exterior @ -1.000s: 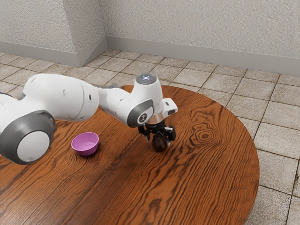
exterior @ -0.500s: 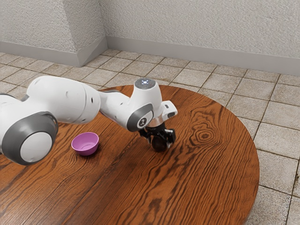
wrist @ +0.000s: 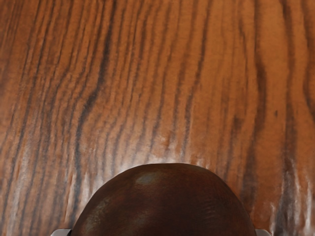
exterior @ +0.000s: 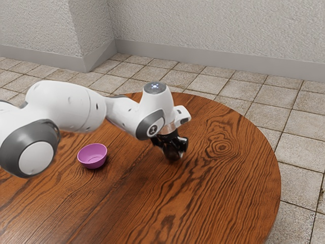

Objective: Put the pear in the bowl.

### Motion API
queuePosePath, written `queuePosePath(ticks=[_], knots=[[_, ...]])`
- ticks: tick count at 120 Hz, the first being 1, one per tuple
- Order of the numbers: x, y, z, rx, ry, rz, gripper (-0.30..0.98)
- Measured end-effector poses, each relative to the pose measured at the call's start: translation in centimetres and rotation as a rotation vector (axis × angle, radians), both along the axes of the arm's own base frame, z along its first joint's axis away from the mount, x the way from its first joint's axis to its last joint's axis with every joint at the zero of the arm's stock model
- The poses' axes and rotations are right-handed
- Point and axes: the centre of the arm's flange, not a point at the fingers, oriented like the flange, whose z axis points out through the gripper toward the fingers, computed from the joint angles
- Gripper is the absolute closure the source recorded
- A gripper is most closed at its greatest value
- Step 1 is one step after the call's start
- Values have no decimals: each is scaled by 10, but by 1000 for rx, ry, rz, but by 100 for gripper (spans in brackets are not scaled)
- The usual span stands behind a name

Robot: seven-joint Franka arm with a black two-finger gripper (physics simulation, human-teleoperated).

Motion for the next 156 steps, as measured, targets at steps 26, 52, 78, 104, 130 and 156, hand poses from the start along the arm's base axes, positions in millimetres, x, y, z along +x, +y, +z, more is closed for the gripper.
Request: queuePosePath(ticks=[26,52,78,104,130,156], knots=[[-26,43,46,-16,-12,62,32],[-56,151,66,-25,1,229,32],[-88,267,71,-19,16,414,32],[-99,305,68,-2,34,470,33],[-104,297,62,2,109,462,33],[-105,282,52,6,162,440,32]])
